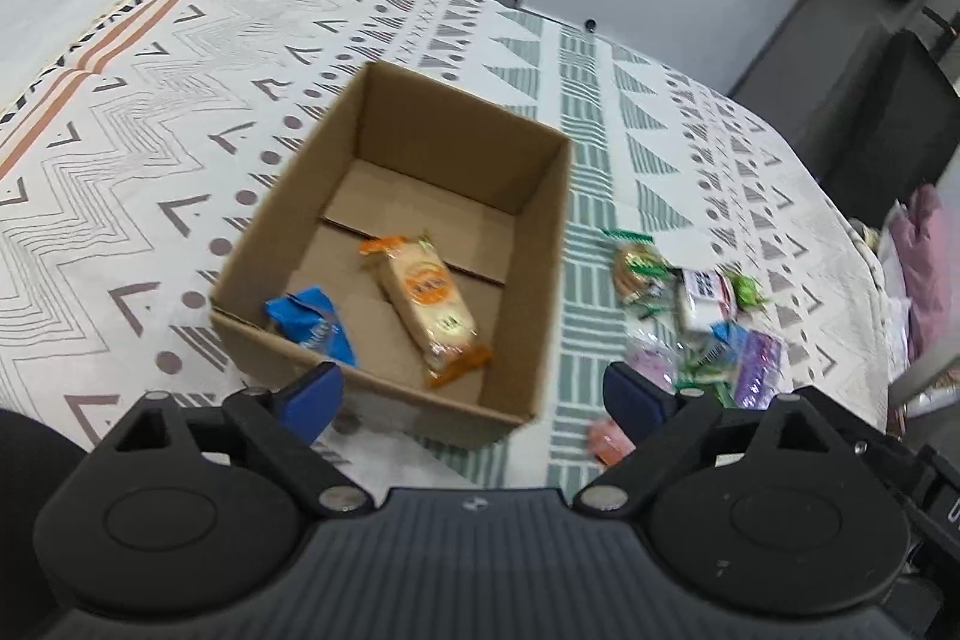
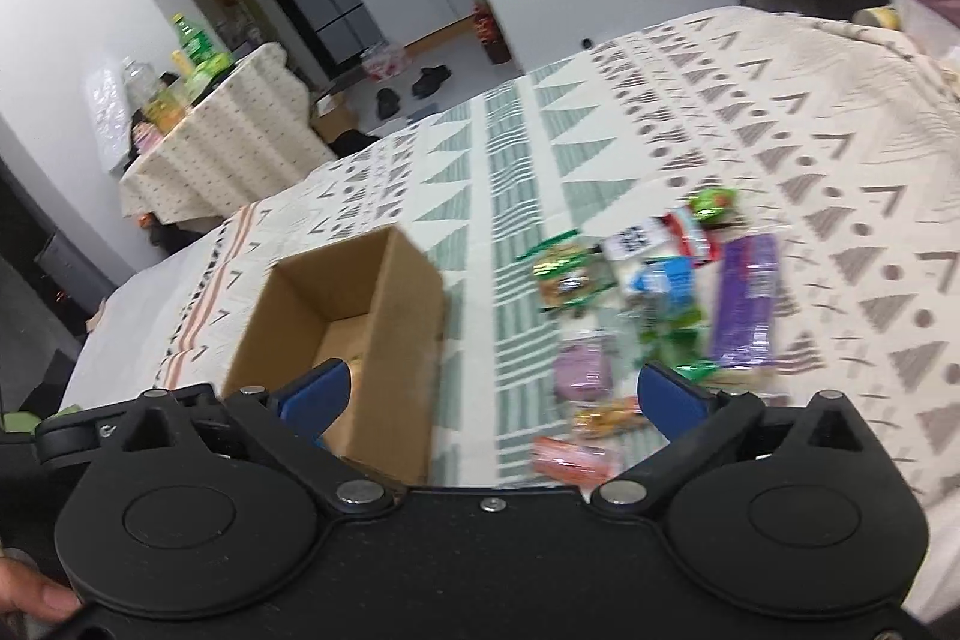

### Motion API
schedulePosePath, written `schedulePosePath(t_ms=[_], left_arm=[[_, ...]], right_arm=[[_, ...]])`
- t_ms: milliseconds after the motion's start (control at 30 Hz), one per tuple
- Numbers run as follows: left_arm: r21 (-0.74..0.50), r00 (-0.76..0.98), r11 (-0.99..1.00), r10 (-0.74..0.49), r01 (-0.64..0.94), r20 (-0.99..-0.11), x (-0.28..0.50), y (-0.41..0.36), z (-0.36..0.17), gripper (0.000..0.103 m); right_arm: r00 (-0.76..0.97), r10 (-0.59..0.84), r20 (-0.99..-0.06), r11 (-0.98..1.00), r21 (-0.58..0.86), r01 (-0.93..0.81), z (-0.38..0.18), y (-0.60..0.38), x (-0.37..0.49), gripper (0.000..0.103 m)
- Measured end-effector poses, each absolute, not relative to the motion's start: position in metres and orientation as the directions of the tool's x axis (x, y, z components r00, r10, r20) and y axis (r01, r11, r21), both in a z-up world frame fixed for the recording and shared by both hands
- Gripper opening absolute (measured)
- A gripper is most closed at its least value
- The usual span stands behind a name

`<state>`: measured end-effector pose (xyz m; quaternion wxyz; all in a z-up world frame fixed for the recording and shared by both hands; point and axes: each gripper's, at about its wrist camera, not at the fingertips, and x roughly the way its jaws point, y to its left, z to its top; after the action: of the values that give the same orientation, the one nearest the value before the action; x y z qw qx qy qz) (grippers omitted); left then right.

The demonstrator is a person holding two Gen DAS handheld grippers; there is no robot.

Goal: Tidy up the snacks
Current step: 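Grasp the pink candy with the left tool while the right tool grasps the purple bar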

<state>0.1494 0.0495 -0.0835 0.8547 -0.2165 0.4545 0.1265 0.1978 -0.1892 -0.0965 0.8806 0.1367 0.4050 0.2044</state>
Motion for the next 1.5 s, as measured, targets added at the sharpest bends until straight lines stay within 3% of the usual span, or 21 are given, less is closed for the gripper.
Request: schedulePosePath(t_ms=[200, 667, 1233, 1500], left_arm=[[-0.239, 0.565, 0.894, 0.018, -0.378, -0.825, 0.147, 0.024, -0.079, 0.103], [-0.189, 0.557, 0.928, 0.024, -0.321, -0.830, 0.156, -0.027, -0.084, 0.103], [-0.107, 0.502, 0.944, 0.069, -0.313, -0.862, 0.178, -0.060, -0.115, 0.103], [-0.112, 0.494, 0.950, 0.049, -0.290, -0.868, 0.201, -0.072, -0.133, 0.100]], right_arm=[[0.606, 0.455, -0.652, 0.885, 0.406, -0.227, -0.096, -0.222, 0.195, 0.103], [0.621, 0.421, -0.661, 0.901, 0.384, -0.201, -0.102, -0.292, 0.195, 0.103], [0.563, 0.461, -0.686, 0.866, 0.485, -0.117, -0.148, -0.327, 0.220, 0.103], [0.532, 0.508, -0.678, 0.840, 0.527, -0.129, -0.165, -0.322, 0.239, 0.088]])
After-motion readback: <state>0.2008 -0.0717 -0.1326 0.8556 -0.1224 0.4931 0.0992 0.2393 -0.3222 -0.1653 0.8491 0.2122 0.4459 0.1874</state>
